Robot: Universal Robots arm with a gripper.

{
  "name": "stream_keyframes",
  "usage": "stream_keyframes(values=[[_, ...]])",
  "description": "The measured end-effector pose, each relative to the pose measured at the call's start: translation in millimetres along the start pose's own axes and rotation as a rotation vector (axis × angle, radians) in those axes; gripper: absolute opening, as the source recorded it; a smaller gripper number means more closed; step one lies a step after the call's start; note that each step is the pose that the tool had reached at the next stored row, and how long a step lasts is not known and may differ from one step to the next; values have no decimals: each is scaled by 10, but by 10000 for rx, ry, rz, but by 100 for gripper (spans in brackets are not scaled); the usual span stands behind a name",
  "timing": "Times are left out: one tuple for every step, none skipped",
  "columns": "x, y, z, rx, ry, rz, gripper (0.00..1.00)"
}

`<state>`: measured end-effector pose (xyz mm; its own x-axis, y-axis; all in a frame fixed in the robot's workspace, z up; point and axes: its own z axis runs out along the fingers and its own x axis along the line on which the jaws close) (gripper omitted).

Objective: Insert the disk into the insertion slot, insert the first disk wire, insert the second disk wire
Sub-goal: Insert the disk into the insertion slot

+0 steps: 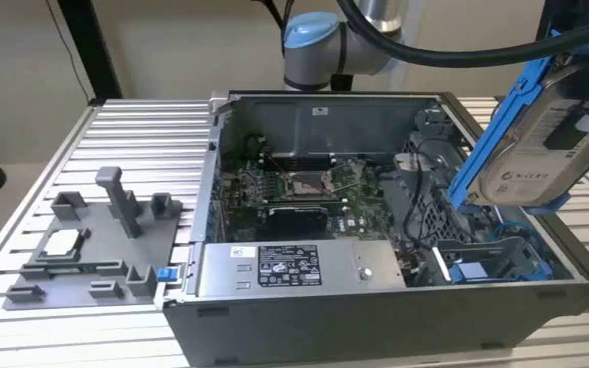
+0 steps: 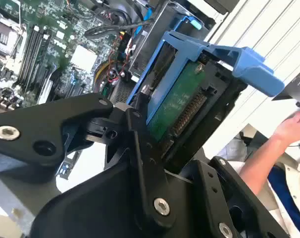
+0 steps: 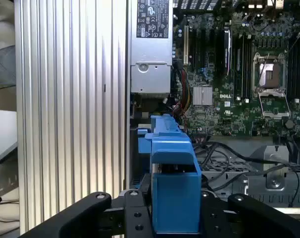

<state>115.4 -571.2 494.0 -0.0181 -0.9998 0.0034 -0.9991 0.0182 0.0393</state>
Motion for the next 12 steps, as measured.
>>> stream_keyframes(values=[[0,0,0,0,-1,0,0],[0,0,0,0,-1,0,0],[0,0,0,0,-1,0,0],[0,0,0,0,-1,0,0],[0,0,0,0,-1,0,0],[0,0,0,0,-1,0,0],[0,0,0,0,-1,0,0],[0,0,0,0,0,0,0],[0,0,1,3,0,0,0],[0,-1,4,9,-1,-1,0],[0,-1,8,19,-2,-1,0],[0,-1,13,32,-1,0,0]])
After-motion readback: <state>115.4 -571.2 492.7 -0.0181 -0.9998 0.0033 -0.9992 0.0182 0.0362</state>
